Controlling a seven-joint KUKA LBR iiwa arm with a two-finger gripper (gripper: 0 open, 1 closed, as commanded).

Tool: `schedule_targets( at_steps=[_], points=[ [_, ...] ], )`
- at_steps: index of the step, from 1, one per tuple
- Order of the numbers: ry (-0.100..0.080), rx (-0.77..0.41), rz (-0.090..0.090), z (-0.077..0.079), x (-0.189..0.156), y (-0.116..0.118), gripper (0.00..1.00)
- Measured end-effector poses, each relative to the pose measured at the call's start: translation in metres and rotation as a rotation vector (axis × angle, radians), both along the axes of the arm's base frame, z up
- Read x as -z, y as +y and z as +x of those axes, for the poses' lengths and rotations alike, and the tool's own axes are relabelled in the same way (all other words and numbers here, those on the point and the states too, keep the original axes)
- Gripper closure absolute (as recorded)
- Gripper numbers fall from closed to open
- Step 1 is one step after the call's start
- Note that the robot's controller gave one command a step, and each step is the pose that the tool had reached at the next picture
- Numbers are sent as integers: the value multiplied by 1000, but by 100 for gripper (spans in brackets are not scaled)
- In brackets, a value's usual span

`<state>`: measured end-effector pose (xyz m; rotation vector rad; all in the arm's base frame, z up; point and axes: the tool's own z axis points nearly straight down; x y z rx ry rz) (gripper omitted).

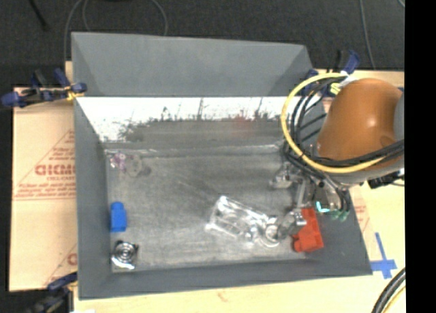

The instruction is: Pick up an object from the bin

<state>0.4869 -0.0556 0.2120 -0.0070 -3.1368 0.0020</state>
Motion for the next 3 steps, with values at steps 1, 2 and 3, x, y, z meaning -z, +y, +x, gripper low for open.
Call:
schedule_targets(
  at_steps=[1, 2, 3],
  points=[
    [-13, 37, -1, 0, 128, -23, 0],
    [-10, 34, -2, 0, 129, -23, 100],
    [-16, 35, -3, 6, 35, -29, 100]
  ],
)
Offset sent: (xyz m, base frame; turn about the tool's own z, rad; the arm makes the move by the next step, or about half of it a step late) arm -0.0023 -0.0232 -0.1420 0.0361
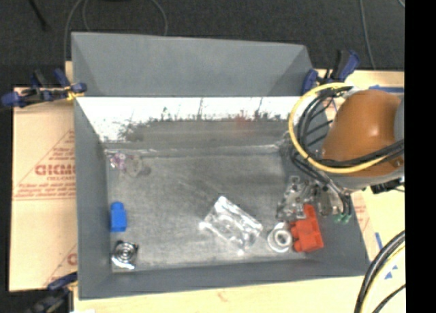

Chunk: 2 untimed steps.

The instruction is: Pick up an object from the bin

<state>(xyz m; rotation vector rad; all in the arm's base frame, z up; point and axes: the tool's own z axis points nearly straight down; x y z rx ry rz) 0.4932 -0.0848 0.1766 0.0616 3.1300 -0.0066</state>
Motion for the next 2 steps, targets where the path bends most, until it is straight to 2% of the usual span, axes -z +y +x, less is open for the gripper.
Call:
schedule_targets(
  at_steps=[1, 2],
  points=[
    [8, -1, 1, -2, 5, 1, 0],
    [4, -51, 4, -5, 94, -57, 0]
  ],
)
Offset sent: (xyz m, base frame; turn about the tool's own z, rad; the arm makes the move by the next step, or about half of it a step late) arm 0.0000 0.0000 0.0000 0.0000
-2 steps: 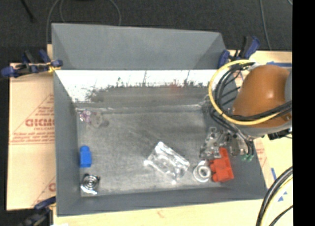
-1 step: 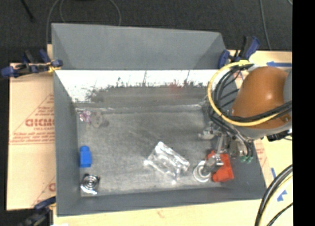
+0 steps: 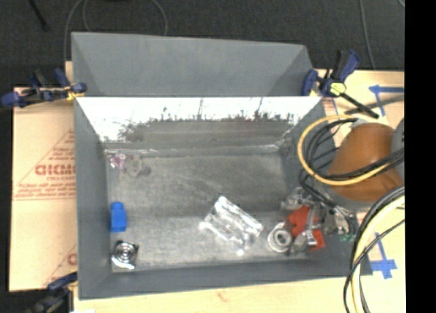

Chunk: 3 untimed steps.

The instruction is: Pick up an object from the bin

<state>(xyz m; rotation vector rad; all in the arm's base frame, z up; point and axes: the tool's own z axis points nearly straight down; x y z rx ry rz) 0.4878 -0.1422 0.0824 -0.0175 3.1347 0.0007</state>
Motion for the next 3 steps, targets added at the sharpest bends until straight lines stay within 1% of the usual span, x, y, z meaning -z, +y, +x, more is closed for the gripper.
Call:
schedule_targets(
  at_steps=[1, 2, 3],
  points=[
    [-11, -251, 13, -3, 6, -6, 0],
    [-3, -249, 18, 0, 7, -8, 0],
    [-25, -390, 16, -5, 5, -5, 0]
  ],
)
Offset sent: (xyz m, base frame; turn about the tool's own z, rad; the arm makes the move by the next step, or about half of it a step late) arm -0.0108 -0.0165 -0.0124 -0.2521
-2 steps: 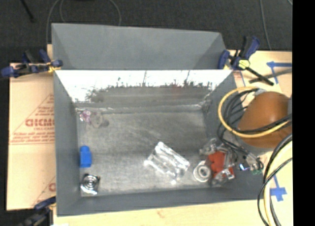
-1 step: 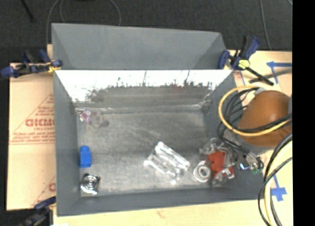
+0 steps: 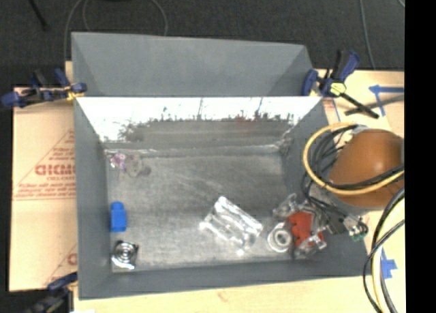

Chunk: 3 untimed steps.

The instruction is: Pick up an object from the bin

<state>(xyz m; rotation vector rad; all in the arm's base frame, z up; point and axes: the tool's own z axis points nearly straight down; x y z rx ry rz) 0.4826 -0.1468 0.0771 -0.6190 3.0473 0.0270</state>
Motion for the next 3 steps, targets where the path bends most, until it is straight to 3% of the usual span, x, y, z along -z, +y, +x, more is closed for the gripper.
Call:
schedule_targets(
  at_steps=[1, 2, 3],
  points=[
    [25, -456, 6, 12, 2, 14, 0],
    [26, -455, -8, 12, 0, 6, 100],
    [7, -463, -10, 6, -2, 4, 100]
  ],
)
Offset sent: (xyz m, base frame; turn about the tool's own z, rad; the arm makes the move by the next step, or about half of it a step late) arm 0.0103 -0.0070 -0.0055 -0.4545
